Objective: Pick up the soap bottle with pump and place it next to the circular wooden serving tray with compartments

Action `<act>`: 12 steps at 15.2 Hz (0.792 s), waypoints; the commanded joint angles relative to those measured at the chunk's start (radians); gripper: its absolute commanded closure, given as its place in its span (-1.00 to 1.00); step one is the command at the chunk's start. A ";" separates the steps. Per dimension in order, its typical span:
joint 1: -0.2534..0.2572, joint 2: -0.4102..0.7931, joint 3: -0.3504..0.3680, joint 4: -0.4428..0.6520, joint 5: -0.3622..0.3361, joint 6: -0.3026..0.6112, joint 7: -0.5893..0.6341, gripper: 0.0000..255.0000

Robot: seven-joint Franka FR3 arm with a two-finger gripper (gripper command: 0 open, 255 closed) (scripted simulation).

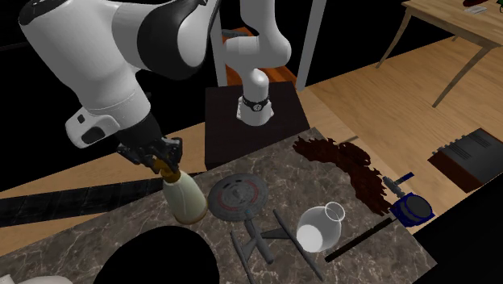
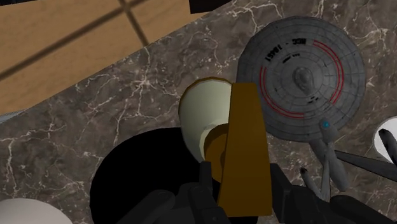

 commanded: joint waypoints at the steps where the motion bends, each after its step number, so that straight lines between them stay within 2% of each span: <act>1: 0.000 0.004 -0.001 -0.023 0.004 0.027 -0.005 1.00; 6: 0.001 0.028 -0.005 -0.070 0.020 0.093 -0.023 1.00; 12: 0.001 0.028 -0.005 -0.070 0.020 0.093 -0.023 1.00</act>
